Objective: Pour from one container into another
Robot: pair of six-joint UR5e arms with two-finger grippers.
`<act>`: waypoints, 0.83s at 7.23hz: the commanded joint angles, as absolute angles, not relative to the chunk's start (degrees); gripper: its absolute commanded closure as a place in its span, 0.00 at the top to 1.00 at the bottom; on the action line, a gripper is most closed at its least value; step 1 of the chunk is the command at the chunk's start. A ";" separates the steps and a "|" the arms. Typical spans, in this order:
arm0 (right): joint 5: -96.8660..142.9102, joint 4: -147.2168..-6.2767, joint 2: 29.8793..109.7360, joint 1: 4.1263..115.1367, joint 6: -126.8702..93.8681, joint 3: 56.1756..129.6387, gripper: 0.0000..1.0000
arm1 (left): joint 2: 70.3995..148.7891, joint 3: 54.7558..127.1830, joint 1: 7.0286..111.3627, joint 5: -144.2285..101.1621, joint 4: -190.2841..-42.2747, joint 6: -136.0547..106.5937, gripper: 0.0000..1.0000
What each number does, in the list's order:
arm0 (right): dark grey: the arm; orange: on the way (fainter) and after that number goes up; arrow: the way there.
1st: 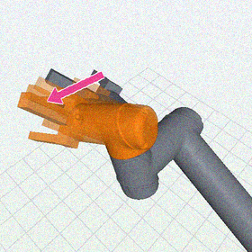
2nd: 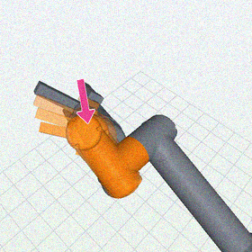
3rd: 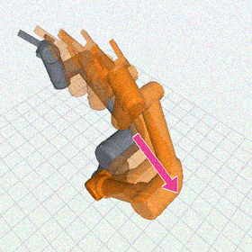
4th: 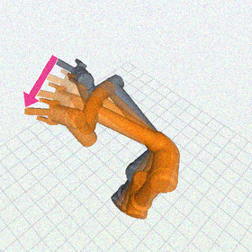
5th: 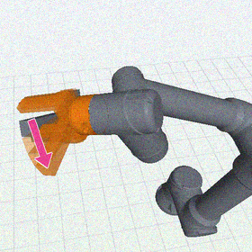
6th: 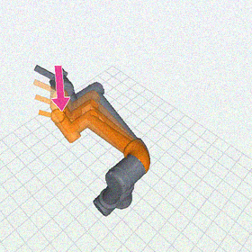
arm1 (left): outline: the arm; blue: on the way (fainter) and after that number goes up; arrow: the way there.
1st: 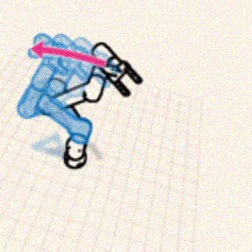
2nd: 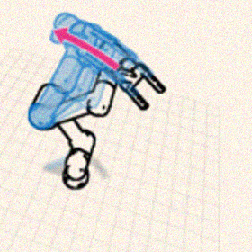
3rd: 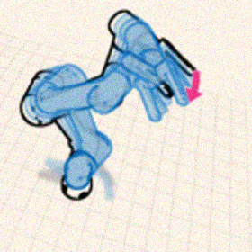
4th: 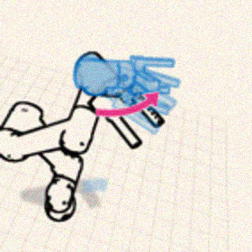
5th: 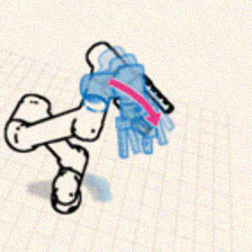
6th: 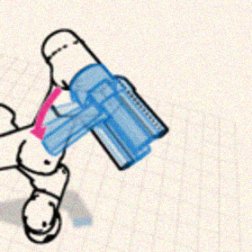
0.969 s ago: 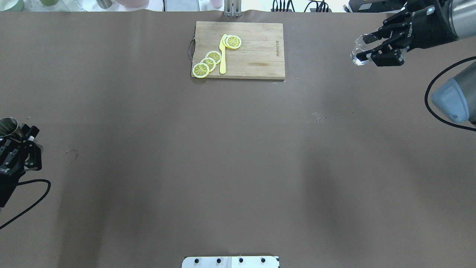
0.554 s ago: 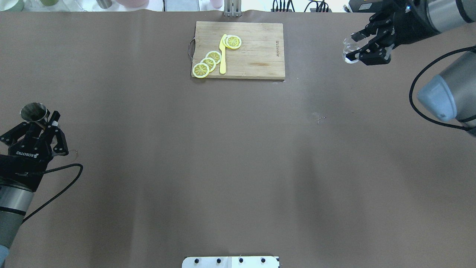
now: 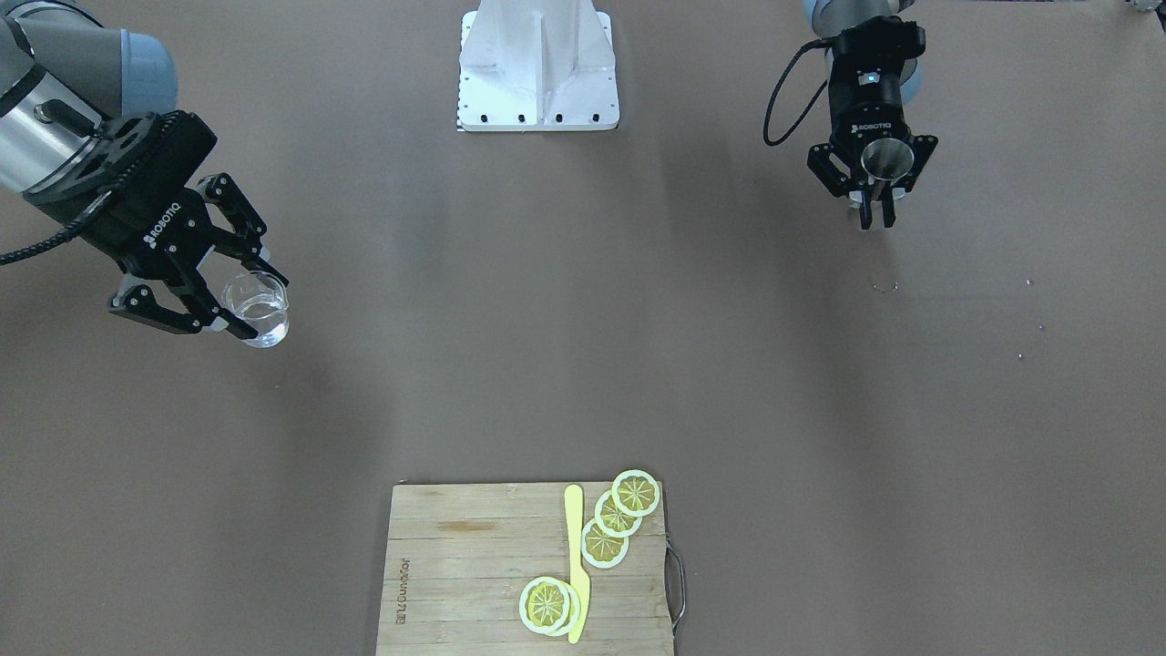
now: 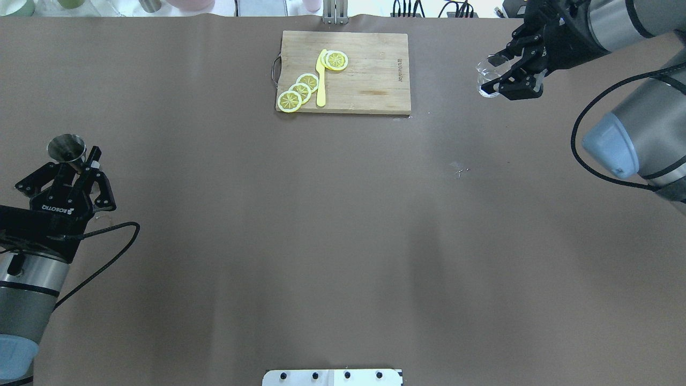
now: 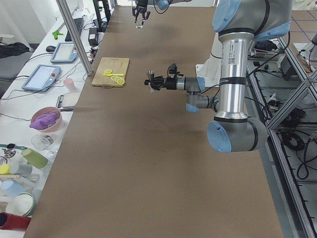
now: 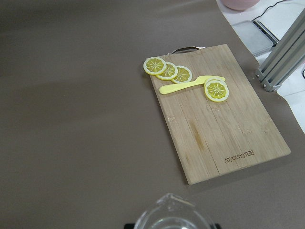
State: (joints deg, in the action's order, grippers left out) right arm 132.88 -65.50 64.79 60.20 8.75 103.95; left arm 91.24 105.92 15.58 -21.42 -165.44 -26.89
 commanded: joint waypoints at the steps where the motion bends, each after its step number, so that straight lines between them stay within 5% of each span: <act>1: 132.46 -69.77 64.16 60.73 8.18 105.98 0.00 | 96.48 105.47 18.44 -23.62 -158.85 -26.89 0.00; 6: 130.69 -69.61 64.42 60.47 7.12 106.43 0.00 | 112.11 95.30 24.42 -31.44 -148.03 -26.72 0.00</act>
State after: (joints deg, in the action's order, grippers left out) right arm 130.80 -69.65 64.23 60.49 7.23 106.19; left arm 107.63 98.33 22.79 -28.57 -149.98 -26.72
